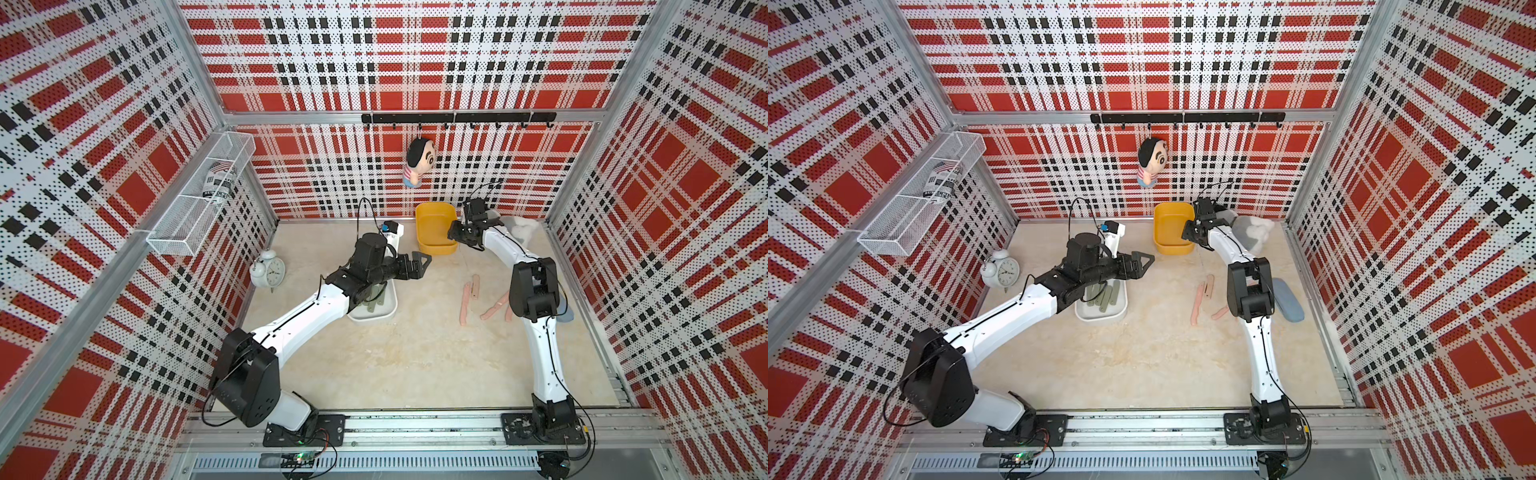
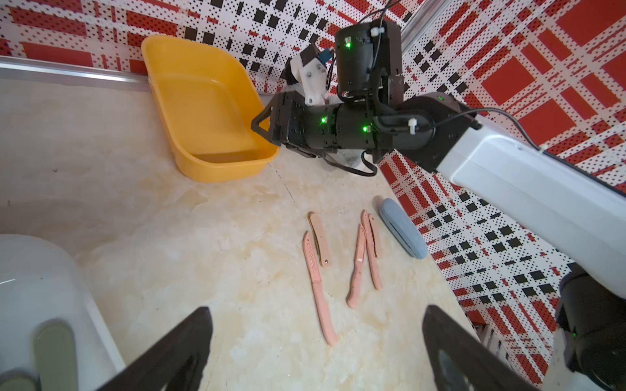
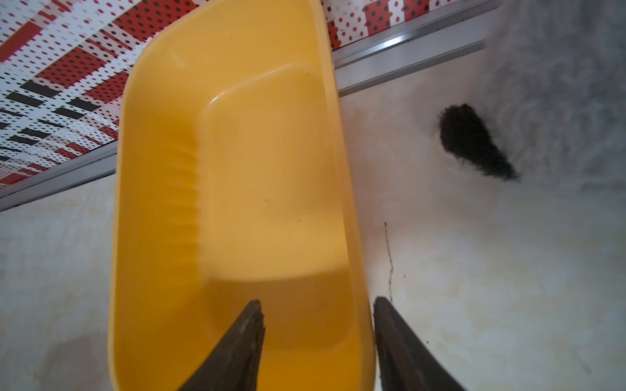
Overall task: Place the fruit knives into the storage box by color
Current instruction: Move the storage box to the center of the board.
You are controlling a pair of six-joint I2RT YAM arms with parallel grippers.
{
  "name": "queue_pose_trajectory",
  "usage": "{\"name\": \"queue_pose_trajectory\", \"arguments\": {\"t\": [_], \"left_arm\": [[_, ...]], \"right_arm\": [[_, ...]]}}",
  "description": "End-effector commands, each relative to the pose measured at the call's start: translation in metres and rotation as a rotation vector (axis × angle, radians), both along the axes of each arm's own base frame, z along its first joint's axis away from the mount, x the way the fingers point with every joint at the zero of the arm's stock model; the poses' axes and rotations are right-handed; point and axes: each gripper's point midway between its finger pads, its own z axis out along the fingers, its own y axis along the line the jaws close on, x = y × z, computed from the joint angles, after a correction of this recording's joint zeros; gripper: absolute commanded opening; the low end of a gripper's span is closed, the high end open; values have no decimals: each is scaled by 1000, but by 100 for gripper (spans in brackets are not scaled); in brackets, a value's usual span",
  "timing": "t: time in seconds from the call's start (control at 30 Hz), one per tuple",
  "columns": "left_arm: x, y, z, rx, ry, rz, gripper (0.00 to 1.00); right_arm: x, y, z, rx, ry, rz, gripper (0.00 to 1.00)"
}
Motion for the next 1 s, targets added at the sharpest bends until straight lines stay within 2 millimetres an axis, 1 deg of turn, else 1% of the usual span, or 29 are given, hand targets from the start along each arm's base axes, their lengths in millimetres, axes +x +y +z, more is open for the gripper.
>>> {"name": "queue_pose_trajectory", "arguments": {"t": [0.0,0.2,0.33,0.47,0.67,0.73,0.83,0.97], "left_arm": [[0,-4,5,-34,-21,-14,98],[-1,-2,-2,-24,-14,-7,98],[-2,1,-6,-24,-8,-4,98],[-1,5,-9,-20,-4,3,98],[-1,10,-13,-23,7,7,98],[-2,11,-15,-22,9,9,98],[-2,14,-16,-21,12,16,98],[-3,19,-13,-26,7,23,98]], "right_arm": [[3,-8,-12,-6,31,-15,51],[4,-10,-19,-3,43,-16,40],[3,-10,-21,-5,46,-16,29],[1,-10,-20,-6,47,-17,25],[-3,-10,-19,-2,46,-12,14],[-4,-10,-19,-3,46,-13,12],[-7,-10,-18,0,51,-9,11],[-12,-9,-13,5,46,-4,10]]}}
